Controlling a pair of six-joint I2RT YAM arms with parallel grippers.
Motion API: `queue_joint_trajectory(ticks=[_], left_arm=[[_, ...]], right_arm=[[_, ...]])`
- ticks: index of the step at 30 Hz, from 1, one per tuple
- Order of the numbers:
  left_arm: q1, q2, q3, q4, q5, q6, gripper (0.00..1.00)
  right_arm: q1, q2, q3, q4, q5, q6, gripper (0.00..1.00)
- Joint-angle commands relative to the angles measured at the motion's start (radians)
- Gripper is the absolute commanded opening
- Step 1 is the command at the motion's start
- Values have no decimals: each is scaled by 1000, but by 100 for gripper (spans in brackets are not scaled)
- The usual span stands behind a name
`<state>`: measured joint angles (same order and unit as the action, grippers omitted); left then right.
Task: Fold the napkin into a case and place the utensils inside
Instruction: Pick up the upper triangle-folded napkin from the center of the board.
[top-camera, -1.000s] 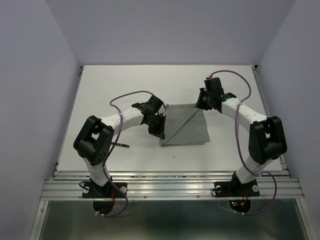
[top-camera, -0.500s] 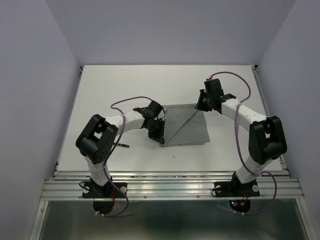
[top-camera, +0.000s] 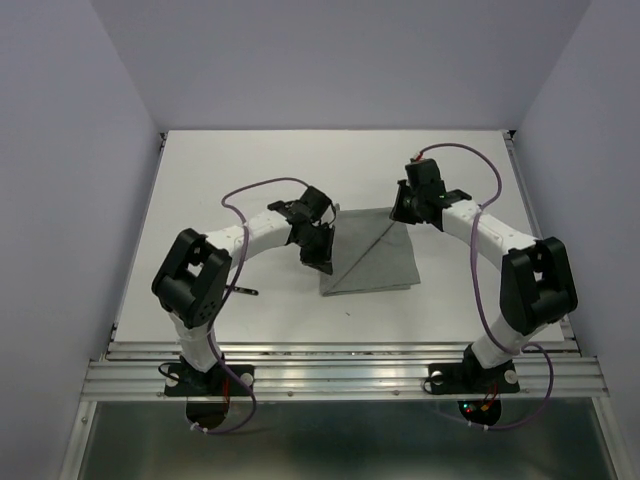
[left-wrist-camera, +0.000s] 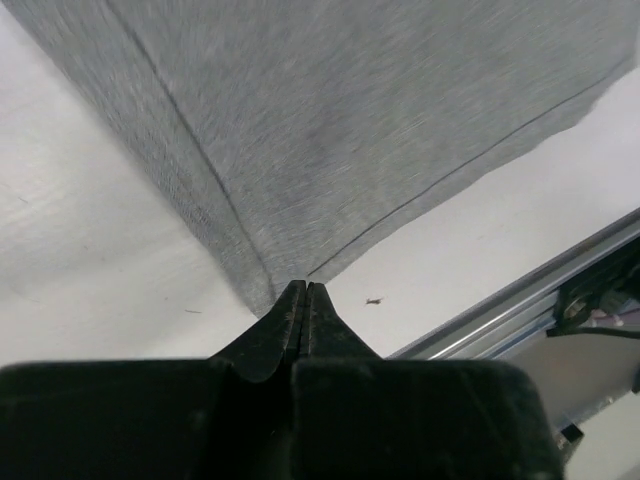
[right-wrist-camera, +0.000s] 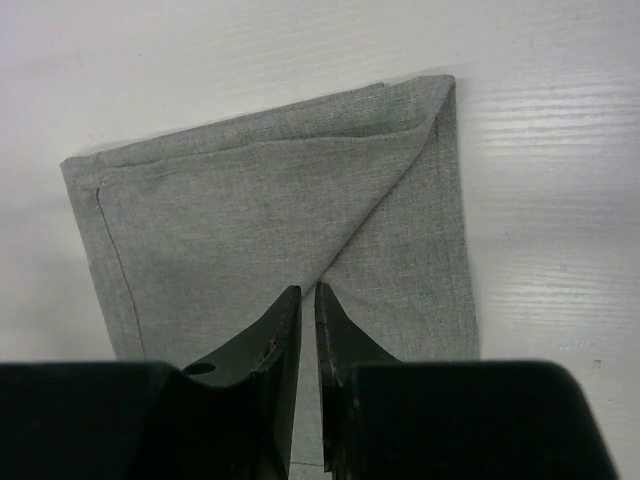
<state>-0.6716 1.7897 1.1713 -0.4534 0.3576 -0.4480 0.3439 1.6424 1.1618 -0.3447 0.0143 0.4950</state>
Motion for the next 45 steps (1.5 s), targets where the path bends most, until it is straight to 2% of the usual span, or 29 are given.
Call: queue_joint_trajectory(ticks=[1,5,6,9,11,12,15,18,27,34,45], left_arm=[[48,-151,178,-137,-84,74,0],[159,-174,211,-186,-140,121,1],[231,-193,196,-186,-144,129,2],[377,-222,177,-191,-155,138,5],[432,-236,163,-185,-183,117,6],[467,-245,165,-186,-245,103,7],[506,-262,163,-169,-284,49,10],[520,-270,146,-124,-240,14,12],[520,-239,76,-76,-155,3,12],[520,-234,57,-59,-143,0,12],[518,-213,41,-36,-118,-3,11]], right_arm=[[128,-38,42,-16,15,-6,17],[262,9,78,-36,75,5,21],[320,42,96,-37,84,10,23],[392,109,130,-53,128,17,31],[449,143,165,-63,148,22,37],[486,173,188,-72,171,19,39],[532,224,225,-100,191,5,46],[596,310,291,-187,263,7,49],[682,366,335,-300,485,42,53],[704,280,265,-234,509,51,54],[713,316,256,-254,526,91,56]])
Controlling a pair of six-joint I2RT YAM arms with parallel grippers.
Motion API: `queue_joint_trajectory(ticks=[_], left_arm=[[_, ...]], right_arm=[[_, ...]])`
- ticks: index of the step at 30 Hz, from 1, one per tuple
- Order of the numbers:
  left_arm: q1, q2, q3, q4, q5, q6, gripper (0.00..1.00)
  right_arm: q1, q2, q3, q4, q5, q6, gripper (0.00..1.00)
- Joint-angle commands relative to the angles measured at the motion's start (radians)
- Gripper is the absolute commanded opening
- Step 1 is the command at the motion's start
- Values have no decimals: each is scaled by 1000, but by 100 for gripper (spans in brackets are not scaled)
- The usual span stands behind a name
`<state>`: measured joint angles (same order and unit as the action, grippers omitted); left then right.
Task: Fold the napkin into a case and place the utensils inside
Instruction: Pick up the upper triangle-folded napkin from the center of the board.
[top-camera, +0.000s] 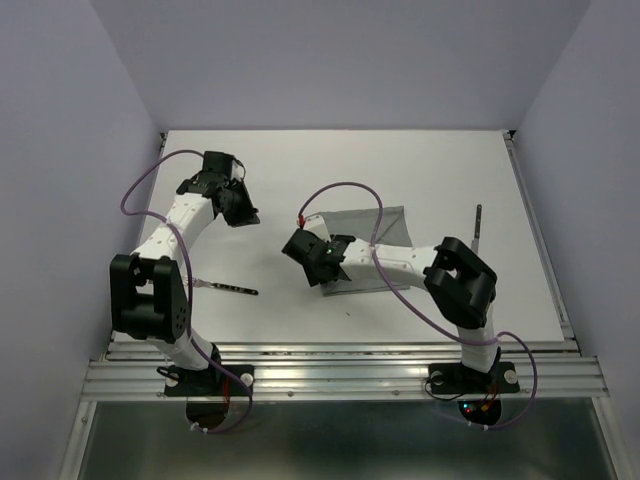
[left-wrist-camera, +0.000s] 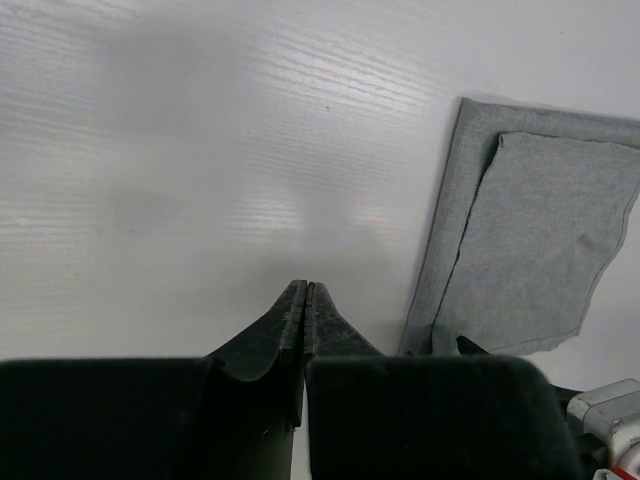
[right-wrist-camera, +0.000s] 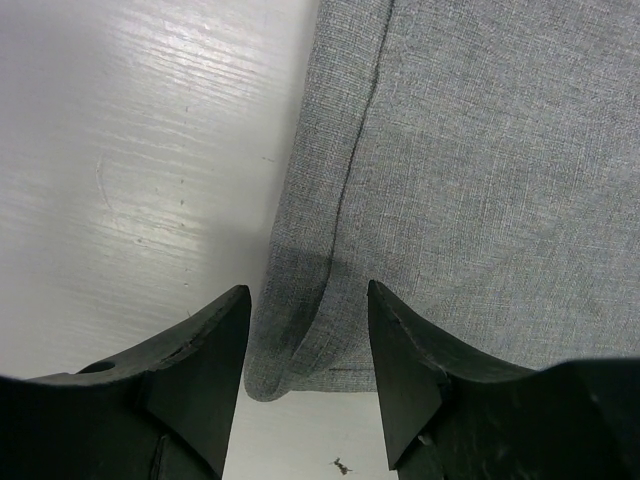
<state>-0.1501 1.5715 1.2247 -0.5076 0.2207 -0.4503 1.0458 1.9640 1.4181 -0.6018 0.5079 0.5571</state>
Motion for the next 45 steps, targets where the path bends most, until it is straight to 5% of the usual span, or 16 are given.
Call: queue_joint_trajectory(ticks=[1,13,17,20,24,28,34,37,39,45], left_arm=[[-3,7,-14,20,22,-1,11],[-3,27,-44,44,45,-2,11],[-20,36,-42,50,58,-2,14],[-55,59,-37,70,120,5,26],[-109,97,-42,99,200,-2,60],[-144,116,-51,109,226,-5,73],[-215,136,-76,153,247,-33,77],[-229,156,-90,181,256,-59,74],[-243,168,-106,225,261,-73,73],[-304,209,-76,265,223,-131,73]], right_arm=[[11,2,-1,14,21,27,56],[11,84,-1,76,-28,4,42],[11,55,-53,120,-48,-13,22],[11,15,-108,174,-60,-48,13],[11,-69,-232,284,-77,-109,5],[11,-152,-348,362,-92,-143,4],[11,-266,-498,421,-121,-193,6],[11,-323,-551,430,-115,-197,19],[11,-362,-571,431,-109,-194,39],[11,-454,-593,441,-75,-171,53]])
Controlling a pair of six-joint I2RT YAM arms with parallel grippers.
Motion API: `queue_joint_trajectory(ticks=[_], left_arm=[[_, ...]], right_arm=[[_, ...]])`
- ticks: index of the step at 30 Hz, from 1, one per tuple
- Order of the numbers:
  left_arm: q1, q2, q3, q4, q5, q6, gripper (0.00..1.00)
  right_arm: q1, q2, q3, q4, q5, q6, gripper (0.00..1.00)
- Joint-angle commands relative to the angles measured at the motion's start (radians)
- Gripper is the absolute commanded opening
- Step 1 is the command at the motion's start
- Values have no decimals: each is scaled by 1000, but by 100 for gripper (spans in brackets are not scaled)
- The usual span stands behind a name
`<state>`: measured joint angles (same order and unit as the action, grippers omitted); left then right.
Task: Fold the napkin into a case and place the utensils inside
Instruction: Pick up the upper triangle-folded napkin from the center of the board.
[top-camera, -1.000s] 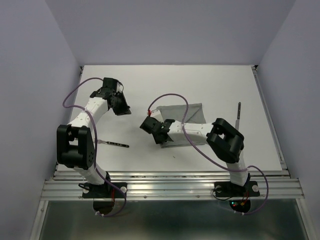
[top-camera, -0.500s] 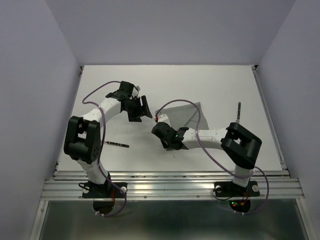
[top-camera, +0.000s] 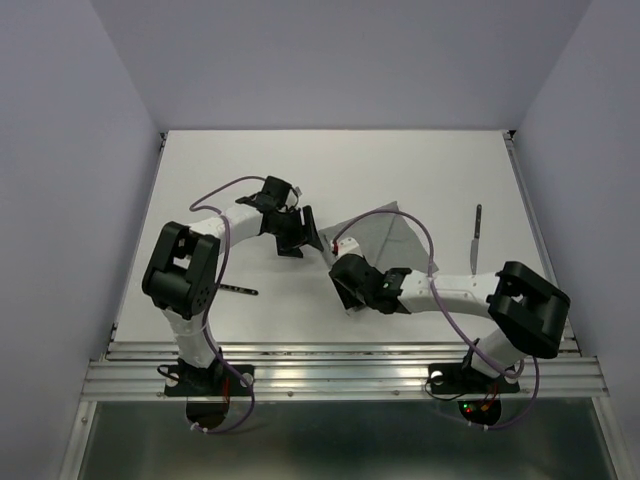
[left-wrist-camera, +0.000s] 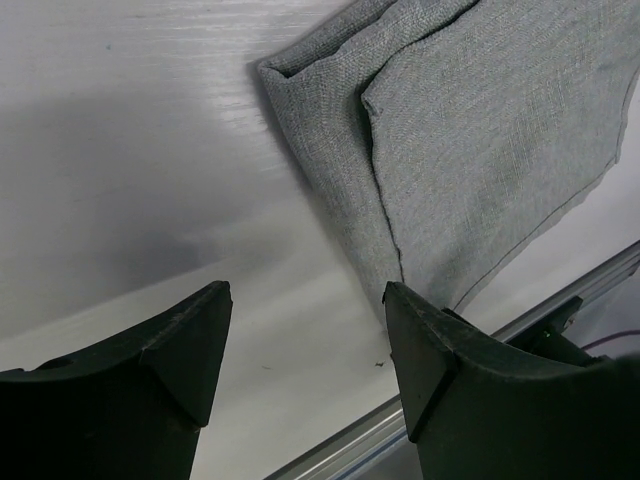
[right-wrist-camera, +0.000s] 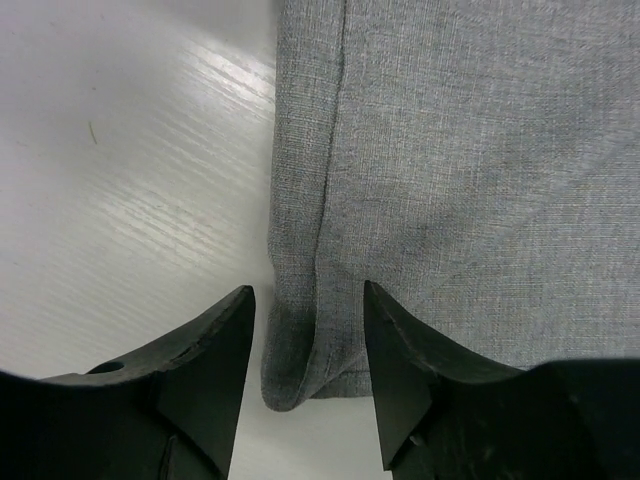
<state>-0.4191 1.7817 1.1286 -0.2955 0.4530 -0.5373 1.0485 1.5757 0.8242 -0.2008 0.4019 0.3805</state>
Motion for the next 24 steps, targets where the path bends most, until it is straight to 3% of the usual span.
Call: queue_joint_trajectory(ticks=[1,10,18,24], left_arm=[[-43,5,26,73,-25,-58,73],[-96,67,-7,249,-49,-243,71],[-161,136,106,115,-246,-259,68],[-194,163,131,47,-365,-308,56]], right_arm=[[8,-81,0,40,37,15,54],[8,-151,-16,26,81,86,57],[8,-197,-30,18,101,104,57],[8,-224,-42,18,118,109,57]])
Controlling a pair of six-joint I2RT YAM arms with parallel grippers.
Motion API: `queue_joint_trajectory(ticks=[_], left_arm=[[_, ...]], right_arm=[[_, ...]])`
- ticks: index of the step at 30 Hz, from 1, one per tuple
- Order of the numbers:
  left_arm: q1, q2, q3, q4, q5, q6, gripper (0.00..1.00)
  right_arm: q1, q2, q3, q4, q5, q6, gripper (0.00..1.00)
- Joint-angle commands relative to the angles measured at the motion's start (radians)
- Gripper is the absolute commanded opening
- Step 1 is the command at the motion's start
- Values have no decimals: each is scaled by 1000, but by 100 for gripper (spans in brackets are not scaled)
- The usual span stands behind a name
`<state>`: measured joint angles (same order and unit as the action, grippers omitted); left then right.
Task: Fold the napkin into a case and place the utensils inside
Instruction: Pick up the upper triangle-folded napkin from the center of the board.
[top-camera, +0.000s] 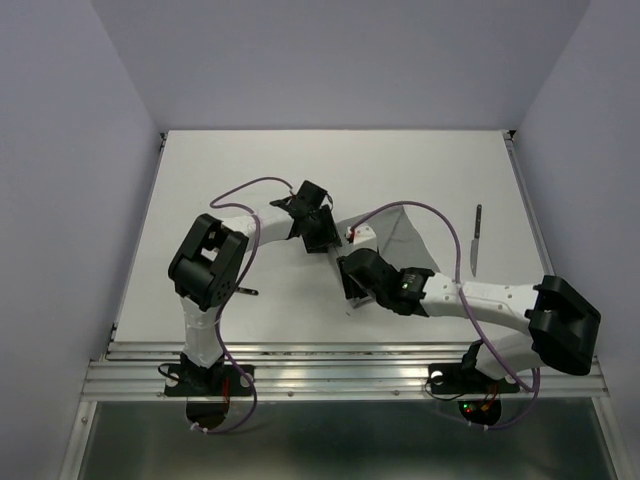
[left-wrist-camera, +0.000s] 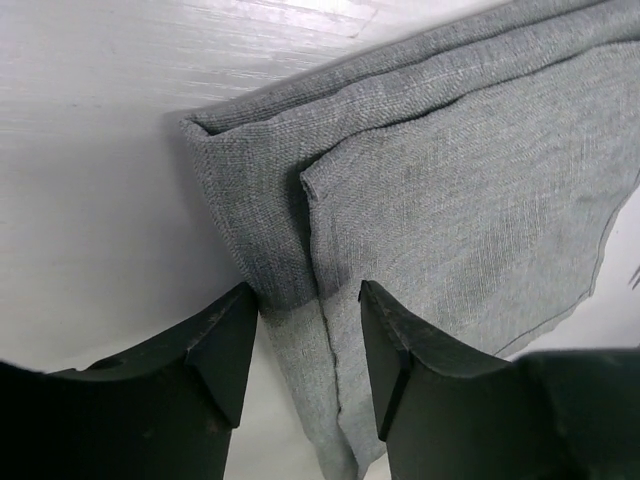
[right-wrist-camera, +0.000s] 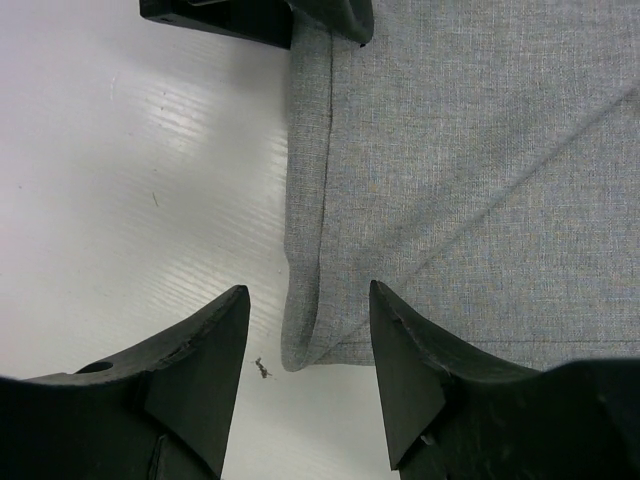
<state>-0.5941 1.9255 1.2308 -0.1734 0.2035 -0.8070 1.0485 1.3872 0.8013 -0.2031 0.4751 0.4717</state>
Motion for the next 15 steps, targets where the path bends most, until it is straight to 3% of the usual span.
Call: queue_joint_trajectory(ticks=[1,6,12,15], left_arm=[[-22,23,35,-83,-140,-38,55],[-32,78,79,-115,-162,-32,40],[-41,102,88,-118,-159,-31,39],[-41,105,85,-118,-161,-31,31]], right_arm=[[8,-40,-22,19,45,16,57],[8,-71,-37,19,57,21,57],[8,-97,-47,2,65,31,57],[8,-106,-56,1,68,41,57]])
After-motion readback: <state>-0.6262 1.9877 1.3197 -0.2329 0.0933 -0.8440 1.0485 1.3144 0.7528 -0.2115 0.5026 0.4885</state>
